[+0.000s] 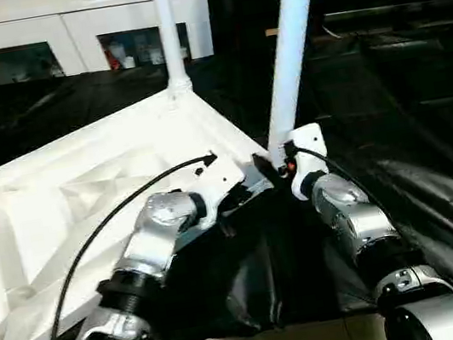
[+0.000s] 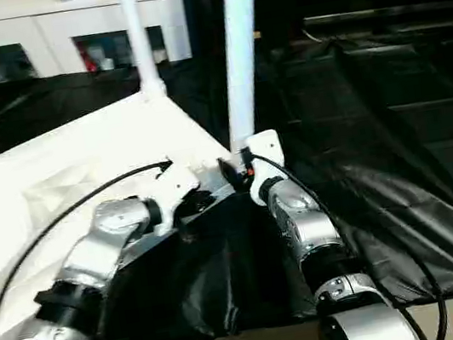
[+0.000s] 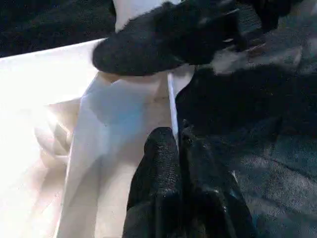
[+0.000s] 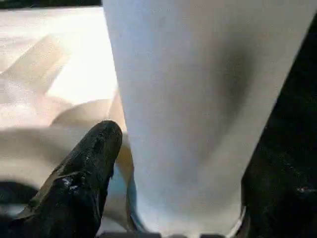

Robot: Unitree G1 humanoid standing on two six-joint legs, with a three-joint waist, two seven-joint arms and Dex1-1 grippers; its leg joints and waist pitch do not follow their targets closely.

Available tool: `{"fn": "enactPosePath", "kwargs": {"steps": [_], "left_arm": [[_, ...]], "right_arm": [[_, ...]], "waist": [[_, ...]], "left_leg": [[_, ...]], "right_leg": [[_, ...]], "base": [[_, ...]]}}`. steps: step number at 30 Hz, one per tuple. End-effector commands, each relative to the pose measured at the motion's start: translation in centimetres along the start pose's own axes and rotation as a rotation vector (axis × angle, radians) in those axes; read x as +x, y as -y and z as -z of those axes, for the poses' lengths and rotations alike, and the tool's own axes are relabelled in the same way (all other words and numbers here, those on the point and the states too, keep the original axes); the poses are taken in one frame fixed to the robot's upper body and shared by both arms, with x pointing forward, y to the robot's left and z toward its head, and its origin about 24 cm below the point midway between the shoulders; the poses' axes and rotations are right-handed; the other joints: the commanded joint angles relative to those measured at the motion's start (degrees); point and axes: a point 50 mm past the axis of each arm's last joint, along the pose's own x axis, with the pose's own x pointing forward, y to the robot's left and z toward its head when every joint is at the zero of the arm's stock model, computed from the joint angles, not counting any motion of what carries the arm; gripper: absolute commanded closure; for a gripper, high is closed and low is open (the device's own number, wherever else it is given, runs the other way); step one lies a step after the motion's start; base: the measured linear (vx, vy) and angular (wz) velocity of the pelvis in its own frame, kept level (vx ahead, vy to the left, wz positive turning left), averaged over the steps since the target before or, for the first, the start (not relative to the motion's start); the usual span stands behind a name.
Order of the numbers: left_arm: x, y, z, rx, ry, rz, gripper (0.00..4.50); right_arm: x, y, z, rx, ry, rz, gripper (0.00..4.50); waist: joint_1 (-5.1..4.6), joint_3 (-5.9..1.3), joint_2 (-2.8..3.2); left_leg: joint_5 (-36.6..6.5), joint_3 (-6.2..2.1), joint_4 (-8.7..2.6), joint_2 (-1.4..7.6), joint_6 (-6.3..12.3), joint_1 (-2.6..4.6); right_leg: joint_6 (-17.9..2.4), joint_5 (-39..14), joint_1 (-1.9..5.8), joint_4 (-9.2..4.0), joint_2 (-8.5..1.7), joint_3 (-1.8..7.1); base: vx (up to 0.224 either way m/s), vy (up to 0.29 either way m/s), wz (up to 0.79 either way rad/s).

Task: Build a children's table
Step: Rotate leg to tighten

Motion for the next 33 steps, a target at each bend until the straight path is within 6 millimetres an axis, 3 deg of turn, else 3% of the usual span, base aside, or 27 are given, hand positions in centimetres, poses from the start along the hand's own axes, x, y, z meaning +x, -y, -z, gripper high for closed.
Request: {"fn": "enactPosePath", "kwargs": {"steps": [1,9,10,16,24,27,29,31,32,33], "left_arm": [[0.8,1.5,-0.7,0.050,0.033,0.114,4.50],[-1.9,0.4,1.0,0.098,-0.010,0.215,4.50],[-2.1,0.3,1.1,0.104,-0.015,0.228,4.50],[-3.1,0.0,1.4,0.104,-0.014,0.296,4.50],[-3.5,-0.3,1.5,0.109,-0.016,0.325,4.50],[-3.7,-0.4,1.7,0.107,-0.018,0.329,4.50],[-3.7,-0.3,1.8,0.102,-0.019,0.331,4.50],[-3.5,-0.4,2.0,0.087,-0.024,0.304,4.50],[-3.4,-0.4,2.0,0.080,-0.027,0.280,4.50],[-3.3,-0.4,2.0,0.075,-0.029,0.263,4.50]], "right_arm": [[1.0,-3.5,0.4,-0.051,-0.039,-0.237,0.90],[-2.2,-4.0,1.3,-0.170,-0.159,-0.746,0.90],[-2.6,-4.2,1.4,-0.174,-0.173,-0.806,0.90],[-3.7,-4.8,1.5,-0.182,-0.217,-0.964,1.13],[-4.3,-4.9,1.6,-0.179,-0.242,-1.027,1.80],[-4.4,-5.0,1.8,-0.170,-0.252,-1.026,1.87],[-4.4,-5.1,1.8,-0.167,-0.243,-1.018,1.89],[-4.1,-5.1,1.7,-0.153,-0.214,-0.970,1.89],[-3.8,-5.0,1.7,-0.146,-0.198,-0.924,1.89],[-3.6,-5.0,1.7,-0.135,-0.190,-0.896,1.90]], "waist": [[0.23,-3.44,-0.19],[0.37,-2.97,-0.25],[0.64,-3.04,0.04],[1.45,-3.00,0.06],[1.66,-3.15,-0.02],[1.64,-3.22,0.21],[1.65,-3.25,0.14],[1.69,-3.29,-0.51],[1.76,-3.20,-0.25],[1.76,-3.22,-0.36]], "left_leg": [[-8.3,0.06,-3.28,1.00,4.27,-0.35],[-10.6,0.17,-3.40,1.31,4.96,-0.13],[-10.9,0.19,-3.35,1.37,4.95,0.01],[-11.8,0.23,-3.54,1.55,3.72,0.44],[-10.8,0.22,-3.50,1.39,3.55,0.23],[-10.6,0.20,-3.48,1.41,3.42,0.23],[-10.5,0.19,-3.49,1.43,3.42,0.23],[-10.2,0.26,-3.48,1.40,3.63,0.21],[-10.1,0.18,-3.54,1.44,3.57,0.14],[-10.3,0.21,-3.58,1.45,3.50,0.15]], "right_leg": [[-12.8,-6.5,3.48,-3.45,-3.08,2.64],[-12.8,-9.9,3.24,-3.77,-2.90,2.64],[-12.8,-10.3,3.18,-3.76,-2.94,2.67],[-13.4,-11.2,2.91,-3.77,-3.07,2.85],[-13.4,-9.8,3.13,-3.57,-3.02,2.79],[-13.6,-8.9,3.16,-3.46,-3.02,2.78],[-13.6,-8.6,3.20,-3.43,-3.01,2.76],[-13.5,-9.1,3.27,-3.46,-3.03,2.75],[-13.3,-10.0,3.21,-3.47,-3.16,2.76],[-13.1,-10.8,3.21,-3.58,-3.18,2.75]], "base": [[0.000,0.000,0.00],[0.000,0.000,0.00],[0.000,0.000,0.00],[0.000,0.000,0.00],[0.000,0.000,0.00],[0.000,0.000,0.00],[0.000,0.000,0.00],[0.000,0.000,0.00],[0.000,0.000,0.00],[0.000,0.000,0.00]]}}
